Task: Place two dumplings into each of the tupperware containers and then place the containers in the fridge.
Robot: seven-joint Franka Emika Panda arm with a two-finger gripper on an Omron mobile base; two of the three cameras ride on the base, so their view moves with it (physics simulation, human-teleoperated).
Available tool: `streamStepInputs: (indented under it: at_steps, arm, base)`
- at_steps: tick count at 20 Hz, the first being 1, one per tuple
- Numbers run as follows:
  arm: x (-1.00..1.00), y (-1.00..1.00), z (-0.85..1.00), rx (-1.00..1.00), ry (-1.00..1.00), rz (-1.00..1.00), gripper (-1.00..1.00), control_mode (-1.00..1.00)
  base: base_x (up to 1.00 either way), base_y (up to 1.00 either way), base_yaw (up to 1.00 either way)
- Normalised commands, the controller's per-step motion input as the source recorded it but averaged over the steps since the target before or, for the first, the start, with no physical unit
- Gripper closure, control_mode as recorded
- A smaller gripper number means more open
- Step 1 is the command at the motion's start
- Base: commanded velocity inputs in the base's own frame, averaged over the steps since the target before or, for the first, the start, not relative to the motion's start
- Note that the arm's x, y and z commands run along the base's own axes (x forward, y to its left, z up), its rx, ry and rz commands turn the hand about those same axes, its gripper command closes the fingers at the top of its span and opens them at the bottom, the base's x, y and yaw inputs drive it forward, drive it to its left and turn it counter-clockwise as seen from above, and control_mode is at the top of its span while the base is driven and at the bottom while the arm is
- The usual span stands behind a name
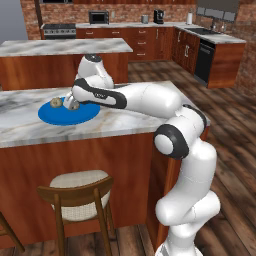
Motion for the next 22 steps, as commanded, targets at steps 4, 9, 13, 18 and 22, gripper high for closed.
streamStepInputs:
  at_steps: [4, 9, 13, 18, 22]
  arm:
    - [0.36, 0.13, -0.21, 0.0, 0.0, 0.0, -1.0, -1.0]
    - [0.24, 0.12, -0.3, 0.0, 0.0, 0.0, -1.0, -1.0]
    - [0.16, 0.1, -0.24, 0.0, 0.0, 0.0, -1.0, -1.0]
    - [0.07, 0.01, -0.15, 0.0, 0.0, 0.0, -1.0, -1.0]
    - [0.02, 0.0, -0.08, 0.0, 0.05, 0.0, 1.0, -1.0]
  base:
    - [0.0, 0.0, 0.0]
    - [0.0, 0.0, 0.0]
    - [0.0, 0.0, 0.0]
    - [0.0, 0.0, 0.0]
    - [0.0, 0.0, 0.0]
